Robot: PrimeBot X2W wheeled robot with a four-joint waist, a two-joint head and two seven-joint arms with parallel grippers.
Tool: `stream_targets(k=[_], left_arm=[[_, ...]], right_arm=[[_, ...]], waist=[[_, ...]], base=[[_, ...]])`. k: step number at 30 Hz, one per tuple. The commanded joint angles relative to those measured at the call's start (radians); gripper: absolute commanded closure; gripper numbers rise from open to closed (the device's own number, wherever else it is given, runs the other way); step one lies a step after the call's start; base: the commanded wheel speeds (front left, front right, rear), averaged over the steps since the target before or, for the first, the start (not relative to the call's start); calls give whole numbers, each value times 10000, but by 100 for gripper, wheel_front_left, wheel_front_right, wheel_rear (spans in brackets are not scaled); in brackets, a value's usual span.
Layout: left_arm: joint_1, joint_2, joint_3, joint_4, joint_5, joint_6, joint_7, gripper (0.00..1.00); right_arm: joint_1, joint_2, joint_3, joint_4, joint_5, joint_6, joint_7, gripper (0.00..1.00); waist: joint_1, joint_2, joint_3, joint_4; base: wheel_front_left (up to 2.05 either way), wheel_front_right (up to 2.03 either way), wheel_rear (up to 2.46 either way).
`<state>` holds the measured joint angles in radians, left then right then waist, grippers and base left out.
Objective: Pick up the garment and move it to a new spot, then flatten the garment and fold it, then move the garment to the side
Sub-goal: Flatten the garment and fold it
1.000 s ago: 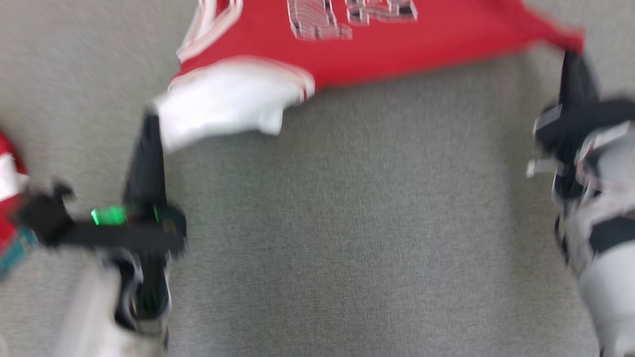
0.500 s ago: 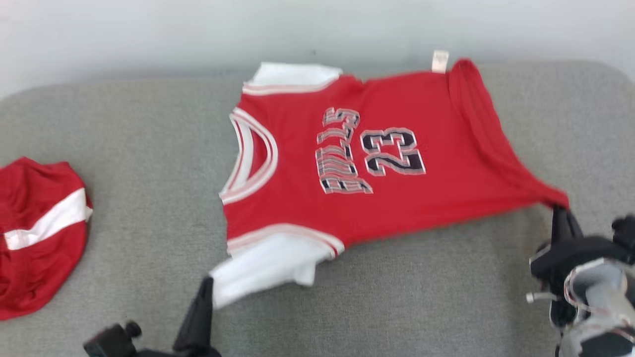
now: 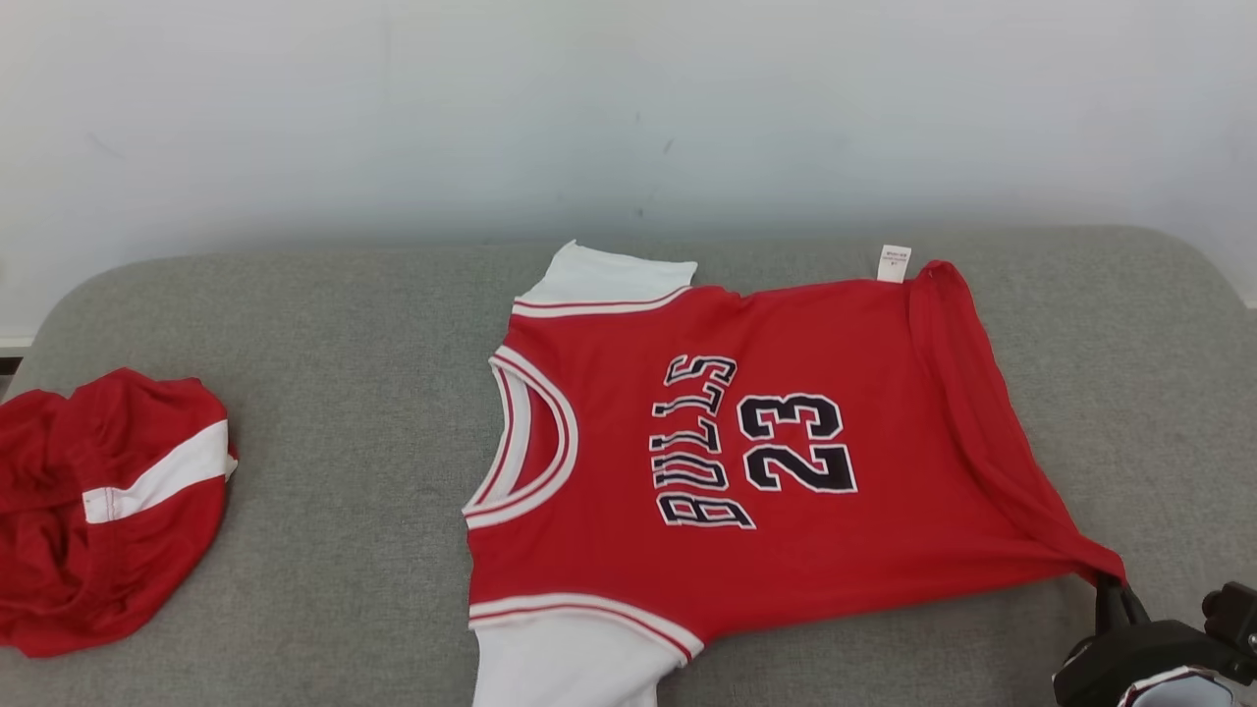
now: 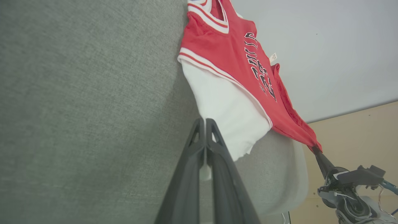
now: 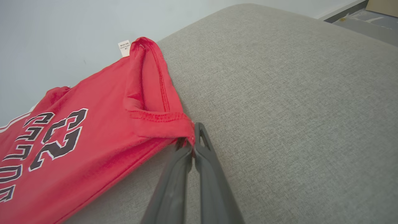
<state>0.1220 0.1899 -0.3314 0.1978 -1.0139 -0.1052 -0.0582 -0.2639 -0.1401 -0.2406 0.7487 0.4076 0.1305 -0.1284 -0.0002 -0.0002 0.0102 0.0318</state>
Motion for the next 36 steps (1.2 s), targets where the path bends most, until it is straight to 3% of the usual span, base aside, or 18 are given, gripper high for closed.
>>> stream_targets(k=[1,6,11,19,27,36], left_arm=[[219,79,-7,-30,-105,43,63,100],[741,153,-152,-466,-398,293,642,100],[643,-28,-47,-924,-521,264,433,100],[-537,-506,7,-1038,-384,448,204,100],[-2106,-895,327,-207,-430,555,-242,100],[-4003,-1020,507,1395,86,681,-1024,100]], right_arm=[[144,0,-98,-88,-109,6,48,100],[754,291,-545,-786,-746,6,598,100],[1097,547,-731,-1455,-1320,6,1220,100],[870,840,-788,-2453,-993,7,2067,100],[315,894,-565,-2835,-664,7,2688,100],[-1045,897,-235,-2226,-460,6,2774,100]], waist=[[2,2,-66,4],[2,2,-122,-41],[2,2,-63,-86],[2,2,136,-182],[2,2,422,-332],[2,2,1096,-498]], base=[[0,0,0],[0,0,0],[0,0,0],[0,0,0],[0,0,0],[0,0,0]])
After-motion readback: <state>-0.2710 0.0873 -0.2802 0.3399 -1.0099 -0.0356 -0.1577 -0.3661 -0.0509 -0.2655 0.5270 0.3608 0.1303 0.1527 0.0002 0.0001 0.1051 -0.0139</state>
